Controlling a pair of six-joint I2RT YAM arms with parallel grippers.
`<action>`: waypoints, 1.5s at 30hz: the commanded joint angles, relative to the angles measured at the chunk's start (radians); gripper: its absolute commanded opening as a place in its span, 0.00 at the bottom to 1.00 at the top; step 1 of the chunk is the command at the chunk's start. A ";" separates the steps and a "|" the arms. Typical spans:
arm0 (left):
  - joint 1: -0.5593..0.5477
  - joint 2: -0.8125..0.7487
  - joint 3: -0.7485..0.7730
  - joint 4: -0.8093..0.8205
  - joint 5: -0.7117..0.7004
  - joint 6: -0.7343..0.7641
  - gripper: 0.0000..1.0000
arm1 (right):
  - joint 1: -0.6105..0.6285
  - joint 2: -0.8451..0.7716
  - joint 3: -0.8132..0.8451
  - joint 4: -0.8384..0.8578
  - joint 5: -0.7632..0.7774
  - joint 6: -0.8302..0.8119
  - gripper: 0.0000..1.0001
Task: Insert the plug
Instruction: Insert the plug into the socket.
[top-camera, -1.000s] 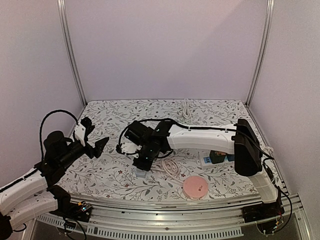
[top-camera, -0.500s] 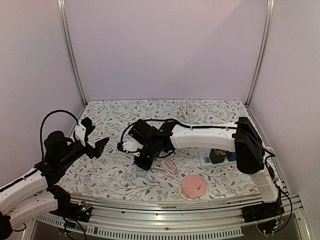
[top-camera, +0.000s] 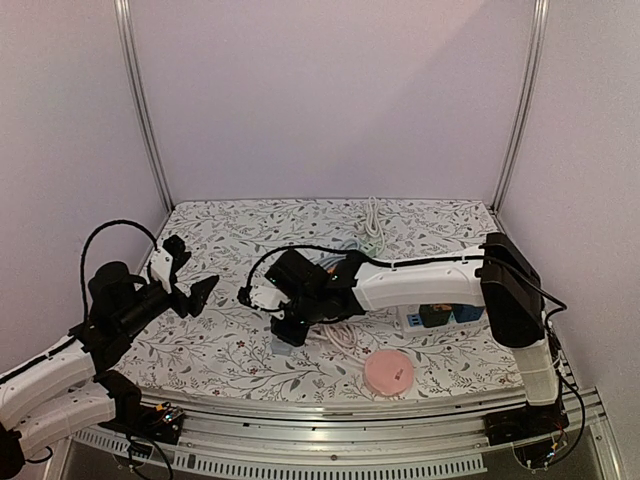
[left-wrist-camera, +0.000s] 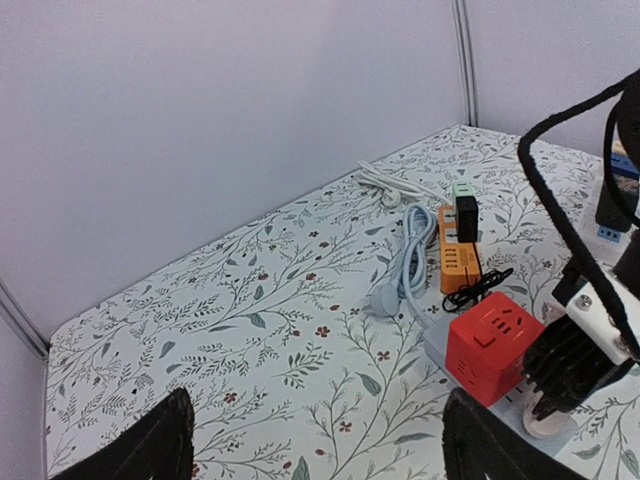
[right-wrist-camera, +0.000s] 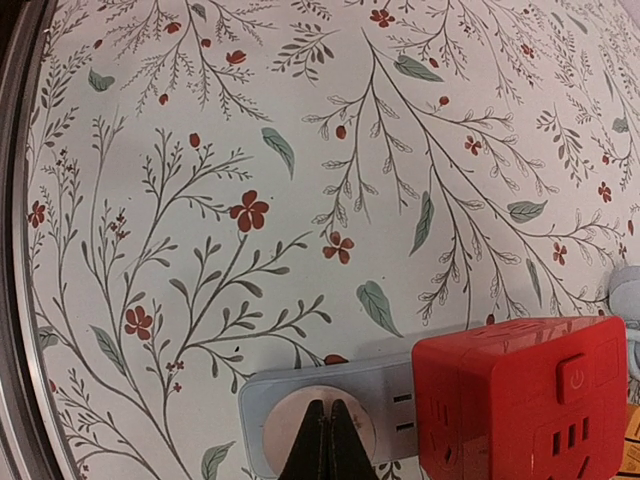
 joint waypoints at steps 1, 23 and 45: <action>0.015 -0.007 0.008 -0.033 0.014 0.021 0.84 | -0.002 0.192 -0.128 -0.321 0.048 -0.002 0.00; 0.013 0.129 0.090 -0.398 0.562 0.429 0.69 | -0.031 -0.058 0.061 -0.298 -0.079 0.008 0.19; -0.289 0.611 0.299 -0.389 0.395 0.852 0.41 | -0.042 -0.209 -0.292 0.075 -0.094 0.060 0.36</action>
